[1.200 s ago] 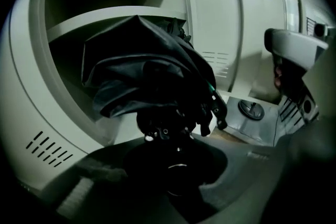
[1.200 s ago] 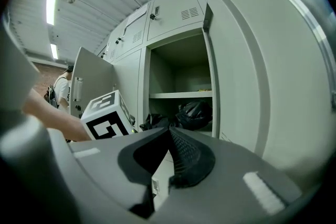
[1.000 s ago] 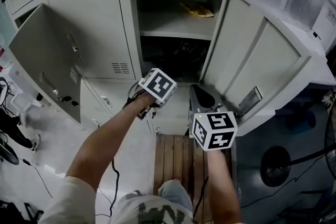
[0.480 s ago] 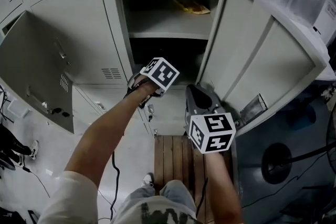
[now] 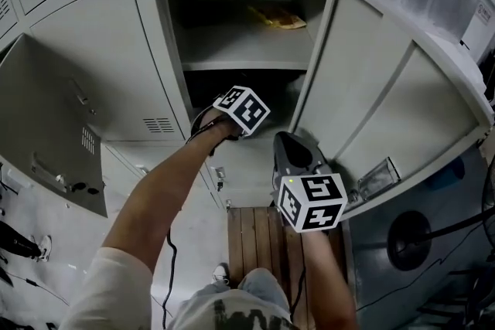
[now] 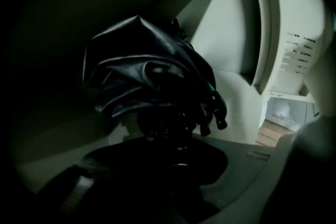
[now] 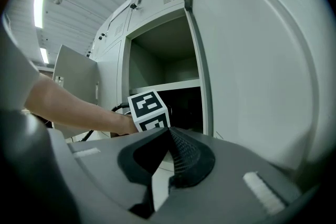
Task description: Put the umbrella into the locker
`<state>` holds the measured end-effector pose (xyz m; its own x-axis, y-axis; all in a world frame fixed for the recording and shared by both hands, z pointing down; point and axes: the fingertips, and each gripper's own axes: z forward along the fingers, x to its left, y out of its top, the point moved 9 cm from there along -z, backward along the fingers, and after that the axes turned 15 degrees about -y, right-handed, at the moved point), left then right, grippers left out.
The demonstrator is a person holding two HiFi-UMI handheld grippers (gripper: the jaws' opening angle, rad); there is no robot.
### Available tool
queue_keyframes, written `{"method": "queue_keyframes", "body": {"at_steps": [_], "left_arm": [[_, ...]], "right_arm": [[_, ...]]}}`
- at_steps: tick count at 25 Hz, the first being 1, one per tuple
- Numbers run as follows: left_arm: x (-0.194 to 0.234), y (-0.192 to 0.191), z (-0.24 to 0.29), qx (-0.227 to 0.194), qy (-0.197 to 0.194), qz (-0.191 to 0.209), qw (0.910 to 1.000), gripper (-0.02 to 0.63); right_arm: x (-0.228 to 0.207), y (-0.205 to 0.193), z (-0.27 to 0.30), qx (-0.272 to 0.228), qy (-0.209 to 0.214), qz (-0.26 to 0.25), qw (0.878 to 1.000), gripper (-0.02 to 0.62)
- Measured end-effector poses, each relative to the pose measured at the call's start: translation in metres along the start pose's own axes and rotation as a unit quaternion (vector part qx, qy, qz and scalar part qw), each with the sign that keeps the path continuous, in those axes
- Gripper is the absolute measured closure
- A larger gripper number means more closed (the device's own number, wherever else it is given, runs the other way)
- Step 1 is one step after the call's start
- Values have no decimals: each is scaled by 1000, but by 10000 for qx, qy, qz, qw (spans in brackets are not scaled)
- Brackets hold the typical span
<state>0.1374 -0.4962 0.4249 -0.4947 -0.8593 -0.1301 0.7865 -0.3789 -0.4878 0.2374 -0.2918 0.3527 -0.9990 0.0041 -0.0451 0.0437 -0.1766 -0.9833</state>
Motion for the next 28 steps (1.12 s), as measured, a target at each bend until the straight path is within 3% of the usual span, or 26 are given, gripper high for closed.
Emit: {"method": "queue_keyframes", "body": {"at_steps": [13,18,28], "left_arm": [[21,12,19,488,241,90,9985,529],[20,13,20,647,290,329,9969,525],[18,8,15,900,140,585,9941,520]], "right_arm": [[-3,-2,7,62,-1,-29,10000,597],[-1,-3,6,75,6,-11,10000,597],[3,-4,1,87,27,35,10000,597]]}}
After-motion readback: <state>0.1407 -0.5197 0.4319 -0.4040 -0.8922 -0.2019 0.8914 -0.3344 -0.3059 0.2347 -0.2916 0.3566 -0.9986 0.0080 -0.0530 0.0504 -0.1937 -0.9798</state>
